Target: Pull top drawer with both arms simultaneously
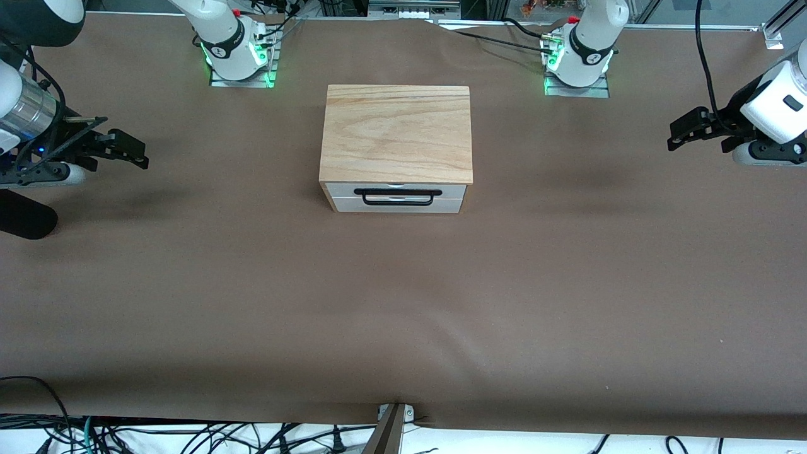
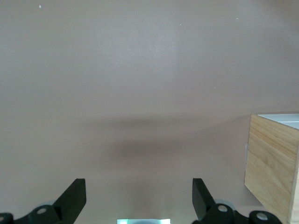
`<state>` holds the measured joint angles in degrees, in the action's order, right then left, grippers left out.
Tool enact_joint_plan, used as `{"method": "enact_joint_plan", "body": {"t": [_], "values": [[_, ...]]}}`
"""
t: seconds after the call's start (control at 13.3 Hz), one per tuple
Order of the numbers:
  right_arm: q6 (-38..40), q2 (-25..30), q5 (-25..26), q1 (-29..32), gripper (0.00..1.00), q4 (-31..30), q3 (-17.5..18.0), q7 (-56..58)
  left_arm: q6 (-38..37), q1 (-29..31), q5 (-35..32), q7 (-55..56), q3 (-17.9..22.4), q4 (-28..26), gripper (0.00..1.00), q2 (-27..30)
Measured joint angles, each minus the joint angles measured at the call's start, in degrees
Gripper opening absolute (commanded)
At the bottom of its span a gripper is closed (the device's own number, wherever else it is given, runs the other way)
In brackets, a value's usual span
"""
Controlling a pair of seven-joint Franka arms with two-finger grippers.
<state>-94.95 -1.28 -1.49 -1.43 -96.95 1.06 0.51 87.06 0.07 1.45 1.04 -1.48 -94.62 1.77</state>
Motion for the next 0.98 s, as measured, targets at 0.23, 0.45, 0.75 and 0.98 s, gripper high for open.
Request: {"method": "enact_joint_plan", "body": {"t": [0.23,0.45,0.75,0.98], "values": [[0.0,0.0,0.0,-0.1,1.00,0.0,0.0,0.0,-0.1,0.0,0.0,0.0,0.0,0.0,1.00,0.0],[0.0,0.0,0.0,-0.1,1.00,0.0,-0.2,0.0,-0.1,0.0,0.0,0.0,0.0,0.0,1.00,0.0],[0.1,0.0,0.0,-0.3,1.00,0.0,-0.1,0.1,-0.2,0.0,0.0,0.0,0.0,0.0,1.00,0.0],[1.6,0.1,-0.1,-0.4,1.00,0.0,-0.1,0.1,-0.2,0.0,0.0,0.1,0.0,0.0,1.00,0.0]]}}
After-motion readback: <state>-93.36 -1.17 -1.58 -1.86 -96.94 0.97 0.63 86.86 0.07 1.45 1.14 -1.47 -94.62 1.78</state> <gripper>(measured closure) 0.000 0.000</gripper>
